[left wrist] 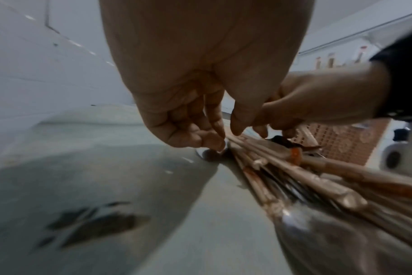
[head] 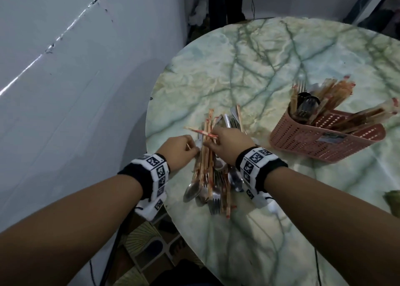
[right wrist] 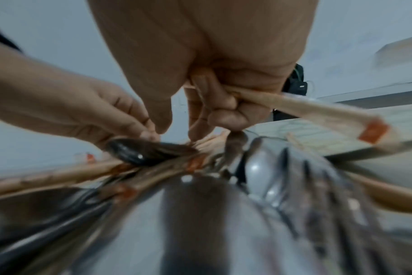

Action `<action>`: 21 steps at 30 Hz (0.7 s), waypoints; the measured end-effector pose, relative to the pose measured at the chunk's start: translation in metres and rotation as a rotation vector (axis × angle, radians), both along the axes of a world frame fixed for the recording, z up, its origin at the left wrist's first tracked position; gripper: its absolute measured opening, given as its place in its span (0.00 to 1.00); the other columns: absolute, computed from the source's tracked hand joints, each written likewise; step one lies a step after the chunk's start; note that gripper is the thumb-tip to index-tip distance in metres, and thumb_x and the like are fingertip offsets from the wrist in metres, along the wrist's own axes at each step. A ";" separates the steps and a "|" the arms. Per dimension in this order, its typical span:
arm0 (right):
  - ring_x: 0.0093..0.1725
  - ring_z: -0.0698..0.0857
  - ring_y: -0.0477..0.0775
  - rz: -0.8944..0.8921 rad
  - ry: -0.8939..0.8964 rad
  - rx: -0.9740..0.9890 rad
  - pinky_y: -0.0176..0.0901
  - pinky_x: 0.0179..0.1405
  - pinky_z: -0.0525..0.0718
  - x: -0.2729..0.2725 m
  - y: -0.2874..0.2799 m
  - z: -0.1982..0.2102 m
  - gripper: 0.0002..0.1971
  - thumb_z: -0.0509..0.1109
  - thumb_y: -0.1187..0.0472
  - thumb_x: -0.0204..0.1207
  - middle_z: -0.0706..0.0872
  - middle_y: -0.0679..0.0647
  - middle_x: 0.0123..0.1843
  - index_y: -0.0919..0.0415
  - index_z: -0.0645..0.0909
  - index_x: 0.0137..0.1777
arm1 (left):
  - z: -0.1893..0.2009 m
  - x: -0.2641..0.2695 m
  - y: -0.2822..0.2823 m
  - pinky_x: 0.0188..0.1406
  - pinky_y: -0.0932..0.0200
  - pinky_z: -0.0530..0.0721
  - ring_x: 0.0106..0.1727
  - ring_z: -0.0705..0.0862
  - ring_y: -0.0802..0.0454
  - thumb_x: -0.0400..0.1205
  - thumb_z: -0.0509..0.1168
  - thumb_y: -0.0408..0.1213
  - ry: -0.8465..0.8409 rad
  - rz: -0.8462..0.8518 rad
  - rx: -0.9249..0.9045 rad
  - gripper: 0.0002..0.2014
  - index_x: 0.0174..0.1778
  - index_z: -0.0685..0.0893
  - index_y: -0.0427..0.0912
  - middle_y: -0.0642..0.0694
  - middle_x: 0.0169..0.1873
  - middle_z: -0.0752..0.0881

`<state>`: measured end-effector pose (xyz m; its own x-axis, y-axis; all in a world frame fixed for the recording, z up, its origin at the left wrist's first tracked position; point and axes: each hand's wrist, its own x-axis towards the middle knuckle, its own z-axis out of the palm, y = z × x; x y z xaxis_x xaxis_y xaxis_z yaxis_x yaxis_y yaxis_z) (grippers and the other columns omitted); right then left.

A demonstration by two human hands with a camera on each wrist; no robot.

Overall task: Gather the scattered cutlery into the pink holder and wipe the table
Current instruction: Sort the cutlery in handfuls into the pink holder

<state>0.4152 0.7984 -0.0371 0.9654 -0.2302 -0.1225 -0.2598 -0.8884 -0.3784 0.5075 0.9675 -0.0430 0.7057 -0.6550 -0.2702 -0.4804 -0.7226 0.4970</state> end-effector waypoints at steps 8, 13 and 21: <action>0.37 0.85 0.59 -0.194 0.195 0.155 0.42 0.28 0.74 0.013 0.010 -0.005 0.10 0.70 0.56 0.78 0.83 0.55 0.34 0.60 0.80 0.37 | -0.004 -0.009 -0.016 0.47 0.54 0.84 0.46 0.86 0.50 0.80 0.71 0.45 0.105 0.072 -0.026 0.08 0.46 0.87 0.44 0.48 0.43 0.89; 0.37 0.84 0.56 -0.315 0.174 0.243 0.44 0.36 0.81 0.011 0.005 0.007 0.10 0.67 0.53 0.80 0.84 0.55 0.36 0.58 0.78 0.41 | -0.004 -0.006 -0.019 0.34 0.64 0.80 0.41 0.88 0.52 0.78 0.77 0.43 0.200 0.155 -0.084 0.07 0.38 0.92 0.44 0.49 0.37 0.92; 0.36 0.87 0.58 -0.458 -0.227 0.417 0.52 0.35 0.85 0.008 -0.019 0.033 0.14 0.67 0.51 0.81 0.87 0.53 0.41 0.55 0.68 0.59 | -0.002 -0.010 -0.029 0.47 0.48 0.88 0.43 0.89 0.46 0.76 0.77 0.56 0.200 0.168 -0.043 0.18 0.44 0.87 0.43 0.46 0.38 0.91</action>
<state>0.4233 0.7791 -0.0043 0.7936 -0.6011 -0.0946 -0.4495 -0.4744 -0.7569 0.4971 0.9390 -0.0451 0.7409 -0.5469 -0.3898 -0.2444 -0.7602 0.6020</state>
